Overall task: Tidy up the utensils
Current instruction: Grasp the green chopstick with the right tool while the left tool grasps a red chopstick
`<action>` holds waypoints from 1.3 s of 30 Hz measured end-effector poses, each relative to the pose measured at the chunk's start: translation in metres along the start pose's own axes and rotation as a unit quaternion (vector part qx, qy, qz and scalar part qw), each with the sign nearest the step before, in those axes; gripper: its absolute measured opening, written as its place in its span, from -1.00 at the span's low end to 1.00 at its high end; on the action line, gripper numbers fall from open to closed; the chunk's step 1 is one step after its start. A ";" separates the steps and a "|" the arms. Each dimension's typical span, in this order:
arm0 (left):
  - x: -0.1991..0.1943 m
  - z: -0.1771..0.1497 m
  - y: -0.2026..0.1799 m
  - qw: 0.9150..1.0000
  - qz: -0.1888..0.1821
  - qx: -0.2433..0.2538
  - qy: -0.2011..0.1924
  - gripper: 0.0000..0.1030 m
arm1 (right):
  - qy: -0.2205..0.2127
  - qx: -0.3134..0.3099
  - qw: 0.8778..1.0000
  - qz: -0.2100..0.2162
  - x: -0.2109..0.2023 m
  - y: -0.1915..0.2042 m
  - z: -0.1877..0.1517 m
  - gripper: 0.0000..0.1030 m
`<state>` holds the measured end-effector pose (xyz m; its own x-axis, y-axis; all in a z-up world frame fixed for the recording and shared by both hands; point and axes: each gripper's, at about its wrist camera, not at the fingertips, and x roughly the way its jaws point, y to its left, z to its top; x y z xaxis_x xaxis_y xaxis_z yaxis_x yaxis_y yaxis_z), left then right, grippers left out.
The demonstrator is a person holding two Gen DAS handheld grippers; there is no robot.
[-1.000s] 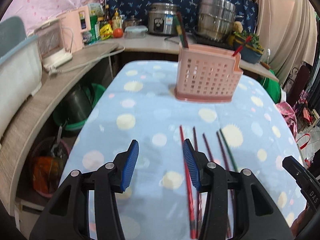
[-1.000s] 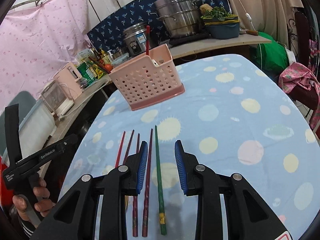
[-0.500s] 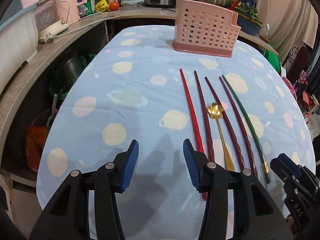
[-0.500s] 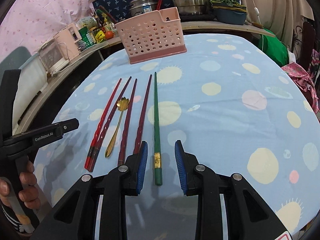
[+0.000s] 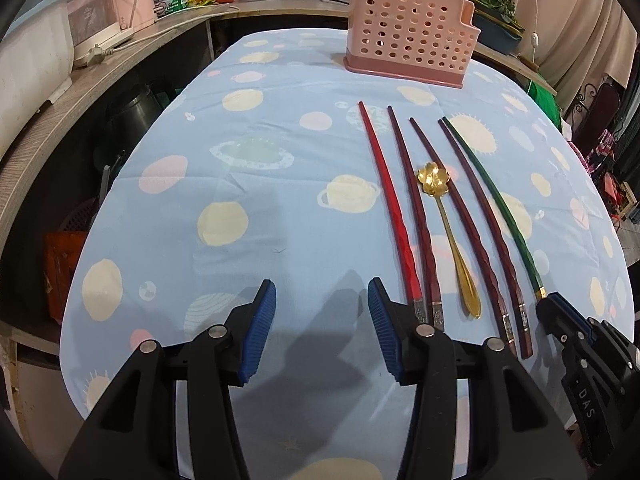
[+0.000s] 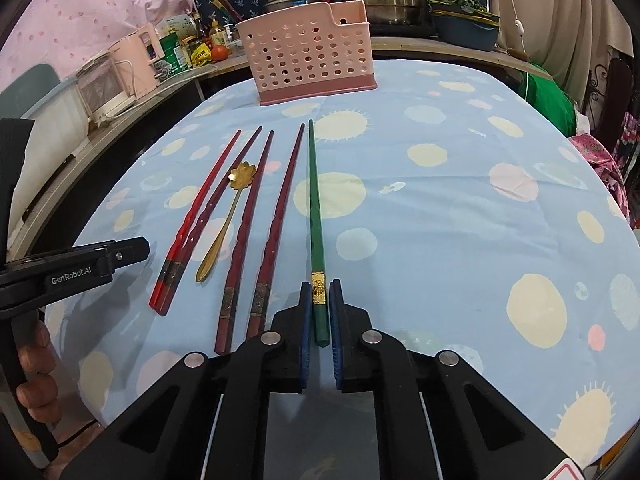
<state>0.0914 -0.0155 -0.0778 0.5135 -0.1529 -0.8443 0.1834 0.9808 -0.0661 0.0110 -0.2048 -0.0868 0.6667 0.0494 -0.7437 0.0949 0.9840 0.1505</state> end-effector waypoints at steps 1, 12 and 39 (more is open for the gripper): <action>0.000 0.000 -0.001 1.000 -0.002 0.000 0.000 -0.05 | -0.001 0.001 1.000 0.000 0.000 0.000 0.000 -0.85; -0.004 -0.006 -0.018 1.000 -0.025 0.018 -0.003 0.00 | -0.005 0.003 1.000 0.000 0.000 -0.001 -0.002 -0.86; 0.000 -0.014 -0.027 0.999 -0.014 0.037 -0.009 -0.32 | -0.007 0.007 1.000 0.003 0.000 -0.002 -0.003 -0.85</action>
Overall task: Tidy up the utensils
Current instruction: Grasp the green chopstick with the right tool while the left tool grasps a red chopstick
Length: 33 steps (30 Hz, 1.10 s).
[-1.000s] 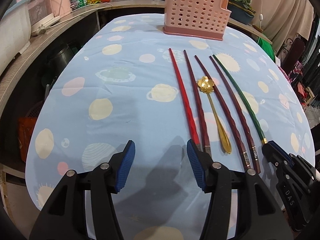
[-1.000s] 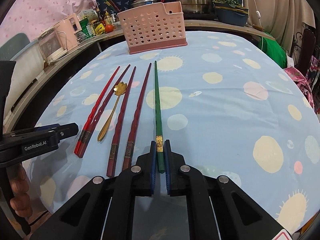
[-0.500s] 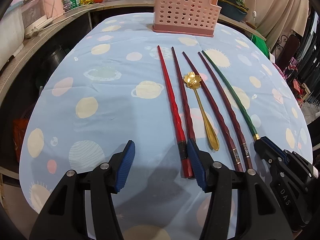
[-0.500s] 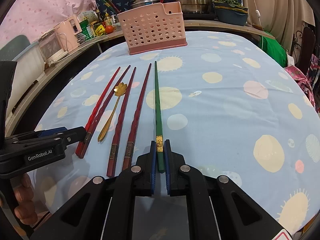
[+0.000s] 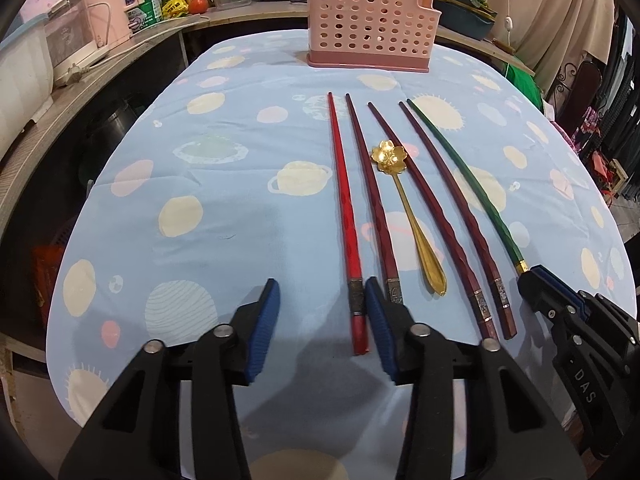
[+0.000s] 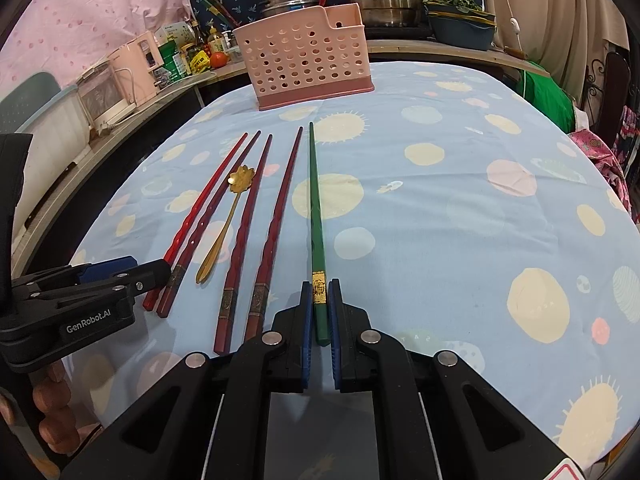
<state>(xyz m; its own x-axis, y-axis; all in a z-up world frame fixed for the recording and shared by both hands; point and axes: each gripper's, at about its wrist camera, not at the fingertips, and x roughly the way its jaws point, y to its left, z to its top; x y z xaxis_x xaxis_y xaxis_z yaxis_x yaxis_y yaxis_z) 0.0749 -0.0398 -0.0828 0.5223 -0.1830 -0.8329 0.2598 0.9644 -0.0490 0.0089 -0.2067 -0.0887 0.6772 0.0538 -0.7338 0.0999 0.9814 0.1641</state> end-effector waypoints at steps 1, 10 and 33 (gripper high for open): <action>0.000 0.000 0.001 1.000 -0.001 -0.001 0.000 -0.45 | 0.000 0.000 1.000 0.000 0.000 0.000 0.000 -0.85; -0.001 0.000 0.004 1.000 -0.008 -0.005 0.002 -0.86 | 0.000 0.001 1.000 0.000 0.000 0.000 0.000 -0.86; -0.050 0.024 0.020 0.998 -0.031 -0.037 -0.037 -0.86 | -0.063 0.045 0.997 0.025 -0.050 -0.011 0.033 -0.86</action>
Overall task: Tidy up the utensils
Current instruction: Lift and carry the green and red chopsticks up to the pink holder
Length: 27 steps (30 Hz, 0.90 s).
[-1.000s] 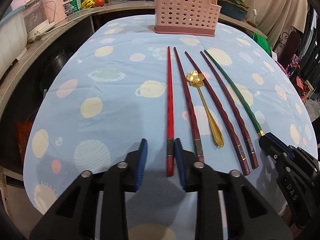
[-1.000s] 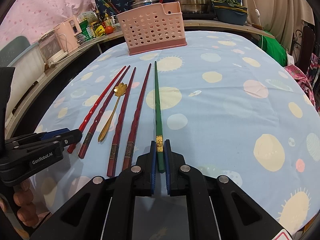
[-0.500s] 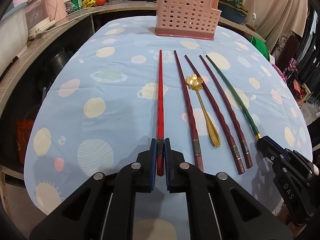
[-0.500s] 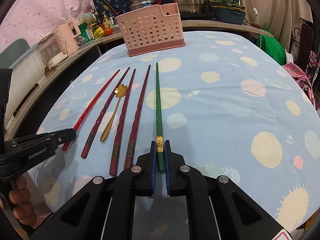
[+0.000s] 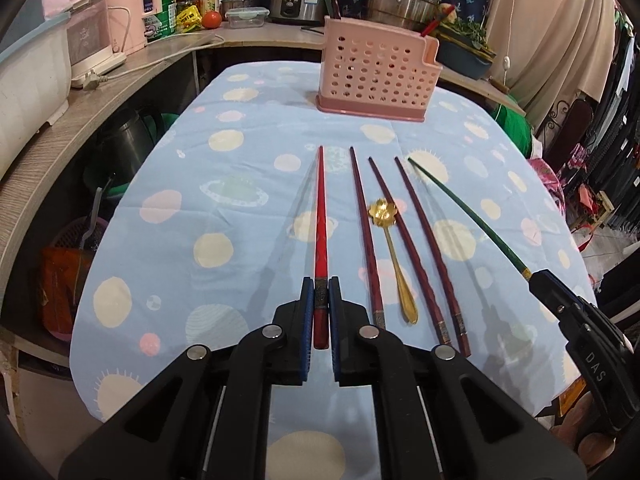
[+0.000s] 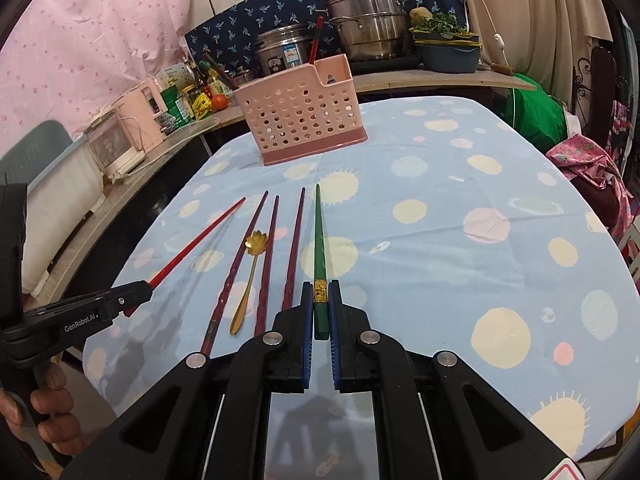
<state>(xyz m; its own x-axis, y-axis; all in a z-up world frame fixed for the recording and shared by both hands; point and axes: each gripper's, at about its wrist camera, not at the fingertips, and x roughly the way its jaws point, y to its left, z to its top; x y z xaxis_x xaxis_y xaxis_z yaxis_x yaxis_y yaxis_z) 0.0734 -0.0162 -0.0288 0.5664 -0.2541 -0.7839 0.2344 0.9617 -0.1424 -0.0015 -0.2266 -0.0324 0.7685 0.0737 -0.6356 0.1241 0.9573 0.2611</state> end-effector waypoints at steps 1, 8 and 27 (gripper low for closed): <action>-0.003 0.003 0.000 1.000 -0.001 -0.001 -0.003 -0.86 | -0.004 0.003 1.000 0.001 -0.003 -0.001 0.004 -0.86; -0.022 0.024 0.005 0.999 -0.008 -0.012 -0.031 -0.86 | -0.037 0.025 0.999 0.012 -0.020 -0.009 0.030 -0.86; -0.063 0.100 0.015 0.992 -0.011 -0.035 -0.118 -0.86 | -0.126 0.034 0.991 0.028 -0.047 -0.016 0.104 -0.86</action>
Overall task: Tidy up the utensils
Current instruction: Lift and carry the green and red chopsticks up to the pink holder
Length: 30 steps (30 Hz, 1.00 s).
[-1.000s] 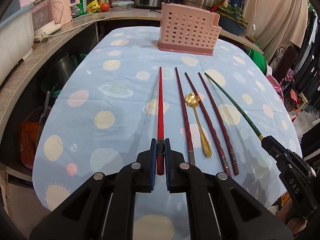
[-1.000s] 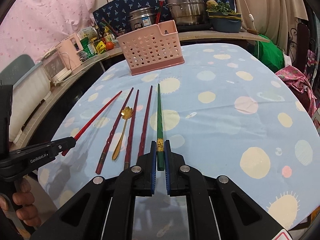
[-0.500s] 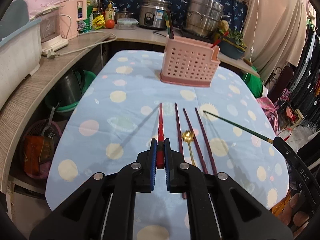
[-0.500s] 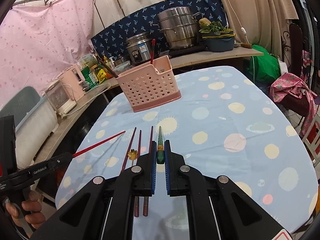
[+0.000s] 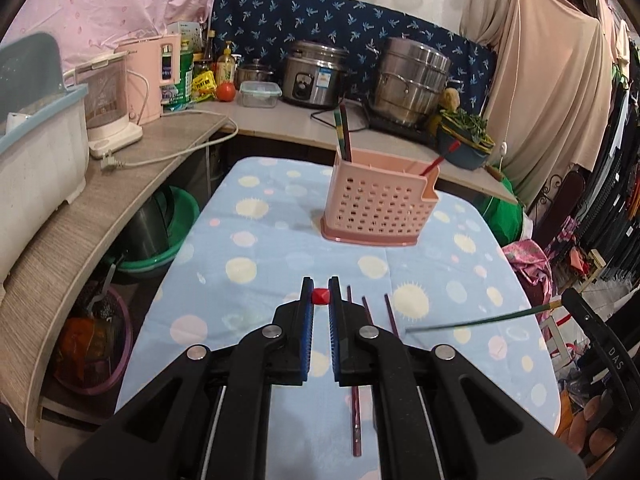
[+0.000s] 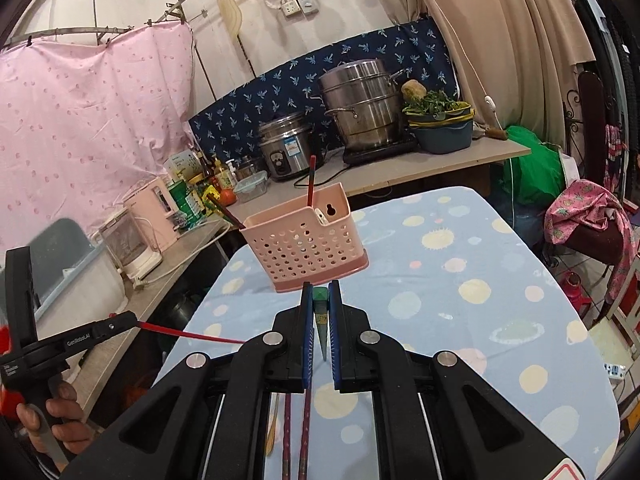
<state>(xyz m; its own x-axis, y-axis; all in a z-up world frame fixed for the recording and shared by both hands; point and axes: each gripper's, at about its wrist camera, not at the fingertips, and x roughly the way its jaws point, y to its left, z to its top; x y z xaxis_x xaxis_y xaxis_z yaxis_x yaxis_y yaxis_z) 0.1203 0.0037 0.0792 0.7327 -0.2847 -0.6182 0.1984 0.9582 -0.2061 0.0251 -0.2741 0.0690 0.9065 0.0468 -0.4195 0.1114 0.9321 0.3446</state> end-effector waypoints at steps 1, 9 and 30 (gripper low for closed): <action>0.000 0.004 0.000 1.000 -0.001 -0.001 -0.003 -0.86 | -0.003 0.000 1.000 0.001 0.001 0.000 0.004 -0.86; 0.001 0.044 -0.005 0.999 -0.019 -0.006 -0.027 -0.86 | -0.028 0.003 0.999 0.016 0.010 0.003 0.036 -0.86; -0.001 0.180 -0.048 0.985 -0.034 0.013 -0.168 -0.86 | -0.144 0.022 0.988 0.055 0.076 0.023 0.179 -0.86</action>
<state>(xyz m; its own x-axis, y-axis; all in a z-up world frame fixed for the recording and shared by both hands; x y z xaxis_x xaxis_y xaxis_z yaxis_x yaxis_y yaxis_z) 0.2269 -0.0366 0.2258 0.8899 -0.3275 -0.3174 0.2682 0.9387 -0.2165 0.1697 -0.3139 0.1956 0.9918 0.0358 -0.1230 0.0183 0.9106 0.4128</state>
